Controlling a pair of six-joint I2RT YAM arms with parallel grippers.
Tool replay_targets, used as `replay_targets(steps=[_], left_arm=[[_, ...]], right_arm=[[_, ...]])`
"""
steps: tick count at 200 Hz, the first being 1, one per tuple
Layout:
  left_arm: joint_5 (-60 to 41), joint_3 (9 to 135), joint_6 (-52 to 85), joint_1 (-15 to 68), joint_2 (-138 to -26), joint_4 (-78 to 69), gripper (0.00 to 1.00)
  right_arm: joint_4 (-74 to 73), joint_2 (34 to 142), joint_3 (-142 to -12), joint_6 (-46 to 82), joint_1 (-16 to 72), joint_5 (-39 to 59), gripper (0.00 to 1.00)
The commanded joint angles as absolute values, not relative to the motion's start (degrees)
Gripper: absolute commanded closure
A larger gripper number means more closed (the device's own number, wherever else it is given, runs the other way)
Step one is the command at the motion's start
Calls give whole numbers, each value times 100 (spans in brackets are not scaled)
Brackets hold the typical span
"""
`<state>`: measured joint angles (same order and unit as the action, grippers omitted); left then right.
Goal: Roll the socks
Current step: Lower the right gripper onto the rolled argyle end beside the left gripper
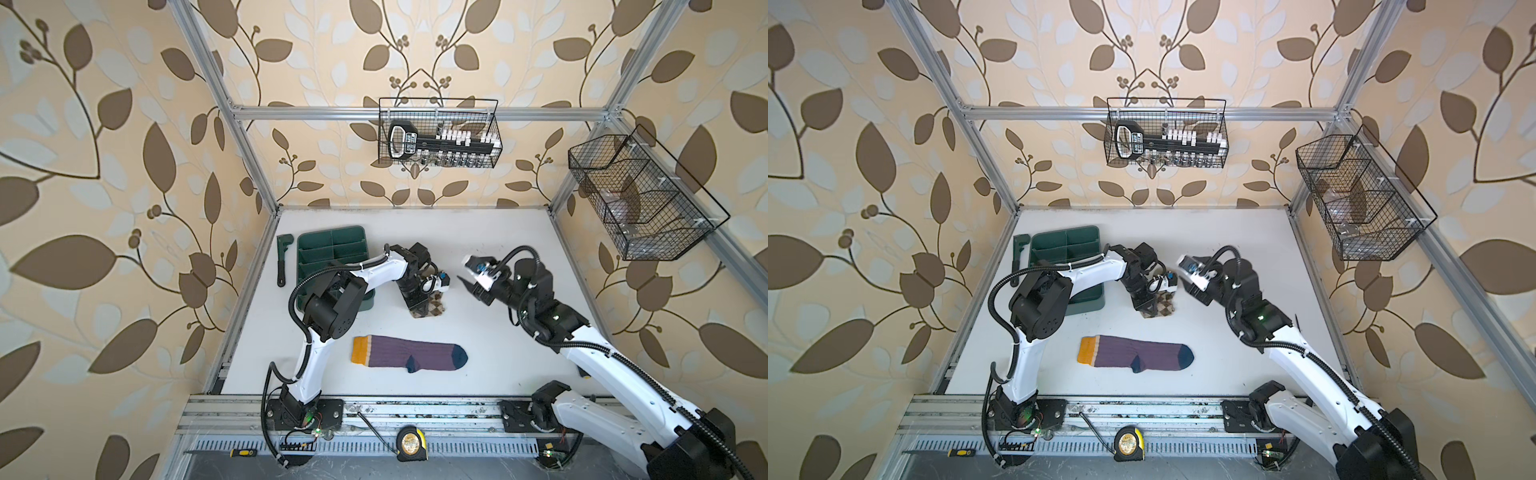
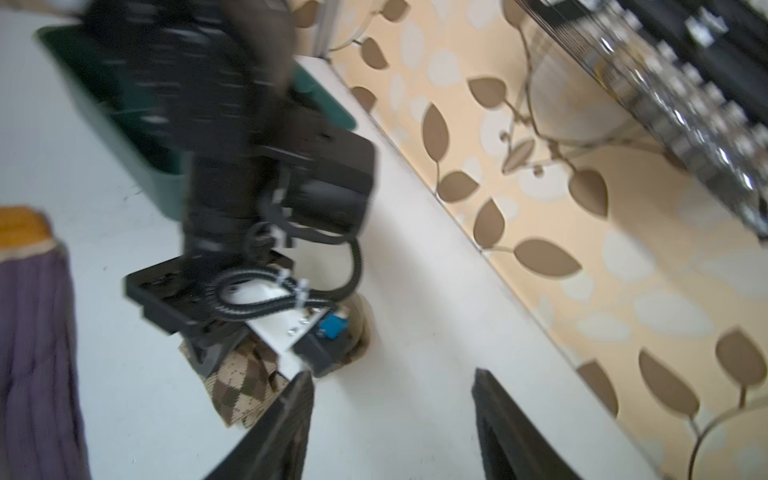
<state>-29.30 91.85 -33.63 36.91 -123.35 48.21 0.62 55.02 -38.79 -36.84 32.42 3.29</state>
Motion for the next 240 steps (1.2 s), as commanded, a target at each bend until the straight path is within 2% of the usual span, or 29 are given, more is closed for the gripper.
replay_targets(steps=[1,44,107,131,149,169,196,208,218,225,240], left_arm=[[-3252,9276,-3252,3635,-12723,5669,90],[-3305,9559,-3197,3587,-12993,5842,89],[-3336,9621,-3163,3570,-13060,5836,89],[-3331,9593,-3157,3561,-13039,5836,89],[-3314,9563,-3167,3560,-12993,5811,89],[-3292,9554,-3176,3556,-12973,5811,90],[-3261,9541,-3166,3557,-12939,5758,89],[-3239,9542,-3101,3551,-12868,5679,85],[-3151,9519,-2970,3551,-12736,5524,78],[-3053,9475,-2861,3555,-12598,5385,71],[-2770,9267,-2645,3542,-12169,5031,63]], right_arm=[[-249,5510,-3409,-5382,3981,-655,38],[29,6836,-3518,-5856,4624,-1381,39],[-1341,8472,-3419,-6042,4834,-1917,38],[-2040,9071,-3485,-6279,4834,-2312,41],[-2109,9370,-3620,-6397,4804,-2234,43],[-2002,9580,-3720,-6383,4760,-2100,51],[-1627,9686,-3855,-6212,4764,-2092,70],[-1289,9670,-3937,-6108,4759,-2052,75],[-888,9648,-4038,-6010,4739,-1968,78],[-557,9618,-4119,-5906,4703,-1847,79],[461,9619,-4505,-5523,4550,-1445,79]])
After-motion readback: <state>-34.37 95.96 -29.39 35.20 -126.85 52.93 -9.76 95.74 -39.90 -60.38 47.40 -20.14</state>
